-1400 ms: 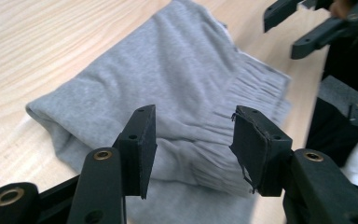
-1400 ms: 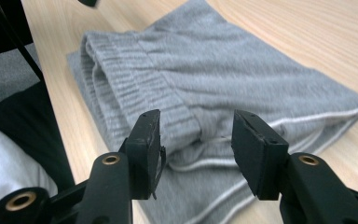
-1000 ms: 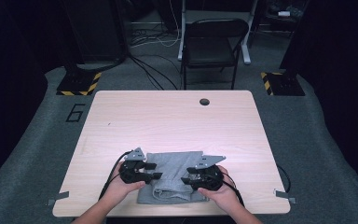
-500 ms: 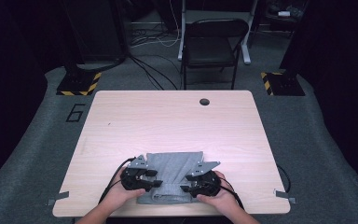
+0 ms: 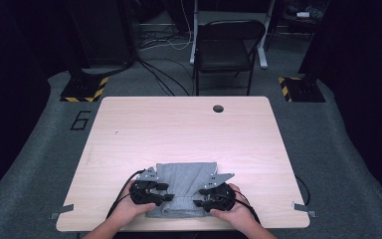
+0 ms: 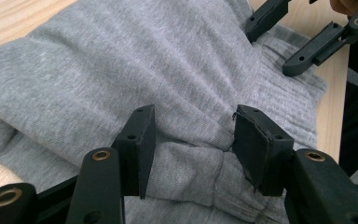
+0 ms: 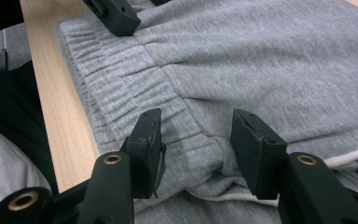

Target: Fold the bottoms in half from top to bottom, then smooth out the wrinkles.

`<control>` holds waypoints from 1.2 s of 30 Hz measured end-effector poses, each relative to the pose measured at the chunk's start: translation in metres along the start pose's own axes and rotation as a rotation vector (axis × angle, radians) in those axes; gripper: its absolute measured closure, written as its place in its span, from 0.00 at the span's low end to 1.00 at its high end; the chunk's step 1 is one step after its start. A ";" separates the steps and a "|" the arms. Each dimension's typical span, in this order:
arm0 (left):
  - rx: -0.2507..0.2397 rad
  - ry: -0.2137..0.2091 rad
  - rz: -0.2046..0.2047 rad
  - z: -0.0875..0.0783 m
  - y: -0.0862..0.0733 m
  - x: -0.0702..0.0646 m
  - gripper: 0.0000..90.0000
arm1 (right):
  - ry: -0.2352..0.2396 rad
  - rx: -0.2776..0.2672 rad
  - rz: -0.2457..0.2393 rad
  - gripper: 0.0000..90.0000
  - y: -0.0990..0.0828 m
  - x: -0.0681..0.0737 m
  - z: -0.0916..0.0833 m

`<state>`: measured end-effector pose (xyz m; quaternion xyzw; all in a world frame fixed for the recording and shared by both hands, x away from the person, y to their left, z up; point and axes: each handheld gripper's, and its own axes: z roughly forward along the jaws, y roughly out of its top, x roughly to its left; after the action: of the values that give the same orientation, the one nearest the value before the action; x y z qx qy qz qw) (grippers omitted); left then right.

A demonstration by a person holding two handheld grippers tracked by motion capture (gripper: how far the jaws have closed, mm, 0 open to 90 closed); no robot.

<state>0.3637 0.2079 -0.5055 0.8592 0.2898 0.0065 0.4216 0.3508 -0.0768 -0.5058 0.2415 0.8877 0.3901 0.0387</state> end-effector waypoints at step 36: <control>-0.105 0.100 -0.117 -0.027 0.011 0.046 0.51 | -0.115 -0.112 0.085 0.48 0.008 -0.038 -0.026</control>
<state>0.4001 0.2450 -0.4910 0.8161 0.3594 0.0400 0.4508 0.3805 -0.1072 -0.4869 0.2985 0.8498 0.4258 0.0865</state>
